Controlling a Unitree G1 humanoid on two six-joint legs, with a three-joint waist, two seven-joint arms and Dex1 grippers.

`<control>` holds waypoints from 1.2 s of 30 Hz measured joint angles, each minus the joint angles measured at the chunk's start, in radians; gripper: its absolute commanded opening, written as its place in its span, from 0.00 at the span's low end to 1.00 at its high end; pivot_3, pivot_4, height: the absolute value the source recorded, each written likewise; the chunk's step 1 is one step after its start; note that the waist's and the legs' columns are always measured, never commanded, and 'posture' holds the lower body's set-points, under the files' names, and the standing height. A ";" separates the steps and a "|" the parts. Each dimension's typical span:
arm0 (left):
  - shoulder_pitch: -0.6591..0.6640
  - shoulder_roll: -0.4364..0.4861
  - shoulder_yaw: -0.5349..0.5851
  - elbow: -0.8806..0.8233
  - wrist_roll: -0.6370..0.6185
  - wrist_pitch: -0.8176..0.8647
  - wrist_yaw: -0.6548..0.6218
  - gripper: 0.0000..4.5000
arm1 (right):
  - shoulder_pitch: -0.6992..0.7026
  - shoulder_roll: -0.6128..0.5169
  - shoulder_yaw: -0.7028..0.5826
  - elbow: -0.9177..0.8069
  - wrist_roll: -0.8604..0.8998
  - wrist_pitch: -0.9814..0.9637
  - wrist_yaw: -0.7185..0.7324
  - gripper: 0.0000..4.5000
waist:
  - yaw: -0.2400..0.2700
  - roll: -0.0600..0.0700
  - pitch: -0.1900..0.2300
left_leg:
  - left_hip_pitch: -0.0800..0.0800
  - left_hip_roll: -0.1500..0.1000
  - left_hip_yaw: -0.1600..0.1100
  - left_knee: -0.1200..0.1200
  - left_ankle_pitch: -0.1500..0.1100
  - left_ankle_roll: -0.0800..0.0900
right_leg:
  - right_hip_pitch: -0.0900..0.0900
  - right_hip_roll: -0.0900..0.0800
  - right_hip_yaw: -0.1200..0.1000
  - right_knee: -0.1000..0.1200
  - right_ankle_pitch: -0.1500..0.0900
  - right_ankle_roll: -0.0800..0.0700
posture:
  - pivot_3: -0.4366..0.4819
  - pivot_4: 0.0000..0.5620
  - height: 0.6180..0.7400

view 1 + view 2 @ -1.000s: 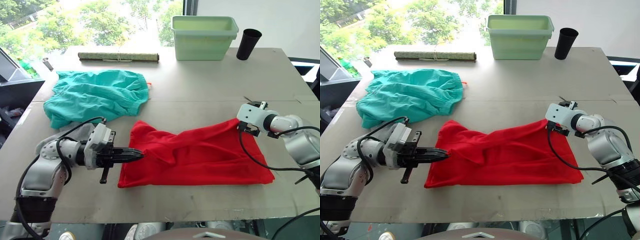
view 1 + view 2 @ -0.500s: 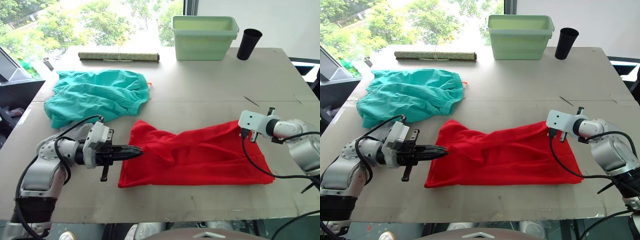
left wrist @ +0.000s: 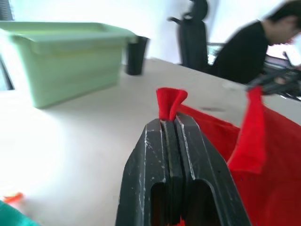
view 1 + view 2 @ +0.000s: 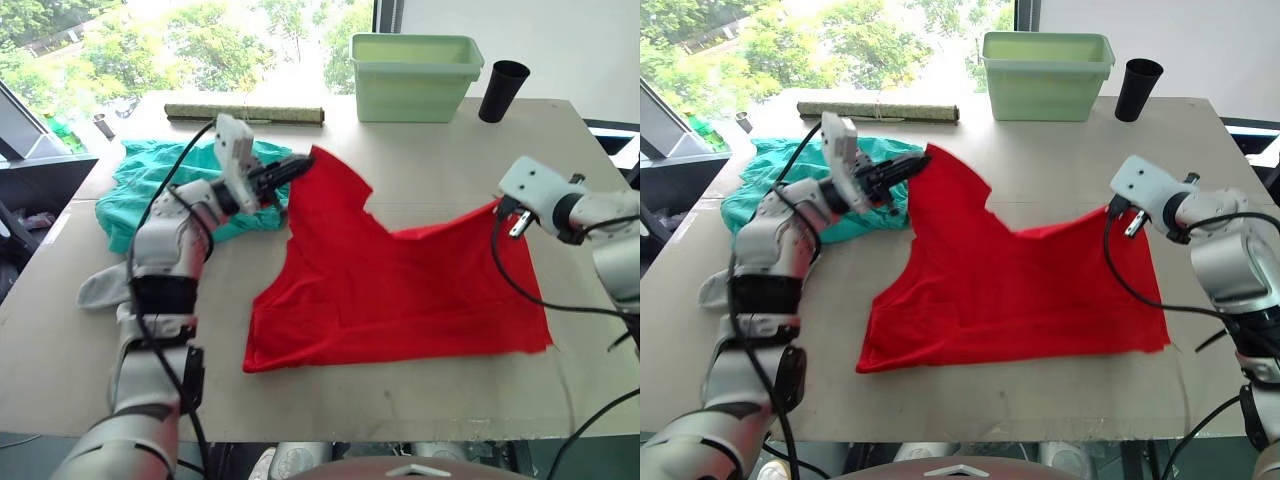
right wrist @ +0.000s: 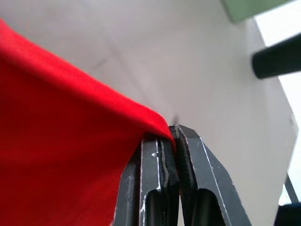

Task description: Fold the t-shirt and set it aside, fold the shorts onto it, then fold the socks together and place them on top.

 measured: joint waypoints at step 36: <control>0.119 0.000 0.053 0.224 0.105 -0.479 -0.132 0.00 | 0.040 0.113 0.037 0.212 -0.032 -0.167 -0.097 0.01 | -0.015 0.000 0.000 | 0.000 0.001 0.005 0.000 -0.002 0.004 | -0.005 -0.002 0.007 0.004 0.001 0.002 | 0.48 0.27 0.93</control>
